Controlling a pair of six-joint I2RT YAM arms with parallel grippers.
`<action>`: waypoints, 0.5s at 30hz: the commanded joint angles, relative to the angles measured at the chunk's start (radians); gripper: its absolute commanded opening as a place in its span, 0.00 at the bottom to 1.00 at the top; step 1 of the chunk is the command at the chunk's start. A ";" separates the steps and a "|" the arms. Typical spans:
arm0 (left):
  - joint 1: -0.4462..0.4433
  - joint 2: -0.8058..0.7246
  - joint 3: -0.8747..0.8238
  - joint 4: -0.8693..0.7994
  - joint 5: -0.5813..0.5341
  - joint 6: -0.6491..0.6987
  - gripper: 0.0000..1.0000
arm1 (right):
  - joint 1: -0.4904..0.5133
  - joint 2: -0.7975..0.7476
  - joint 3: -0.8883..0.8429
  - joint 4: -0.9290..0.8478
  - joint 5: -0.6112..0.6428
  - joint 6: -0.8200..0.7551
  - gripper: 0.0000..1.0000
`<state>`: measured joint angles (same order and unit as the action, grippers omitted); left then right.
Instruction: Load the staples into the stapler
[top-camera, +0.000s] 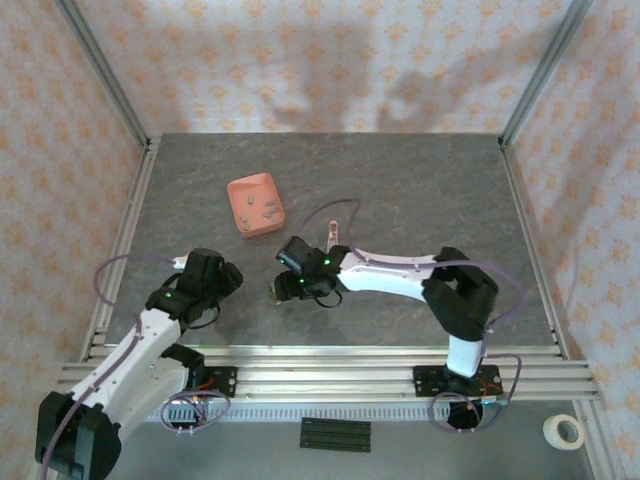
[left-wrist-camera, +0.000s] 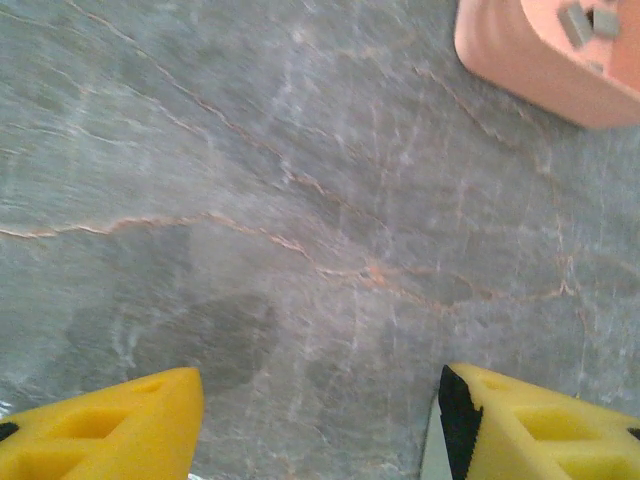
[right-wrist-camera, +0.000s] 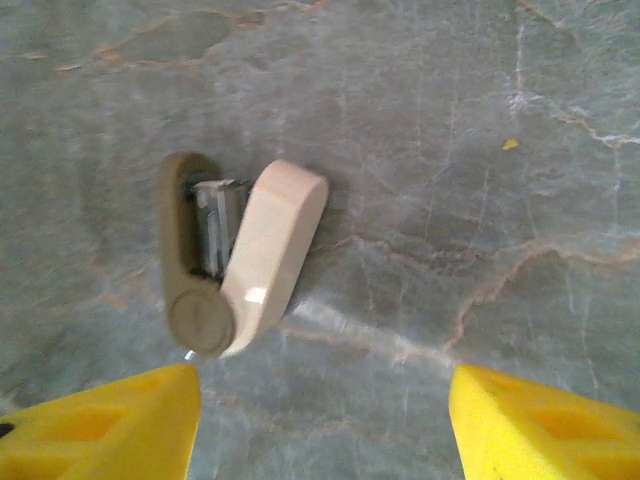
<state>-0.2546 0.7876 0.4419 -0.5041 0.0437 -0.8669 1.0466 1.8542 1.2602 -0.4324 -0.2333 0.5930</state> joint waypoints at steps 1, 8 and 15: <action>0.038 -0.034 -0.023 0.018 -0.005 -0.001 0.65 | -0.006 0.053 0.081 -0.070 0.051 0.027 0.64; 0.050 -0.014 -0.043 0.044 0.014 0.022 0.65 | -0.046 0.142 0.163 -0.061 0.045 0.090 0.62; 0.050 0.017 -0.046 0.076 0.030 0.048 0.65 | -0.054 0.219 0.237 -0.101 0.019 0.108 0.56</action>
<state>-0.2138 0.7986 0.4026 -0.4583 0.0711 -0.8501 0.9897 2.0441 1.4647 -0.4816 -0.2287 0.6727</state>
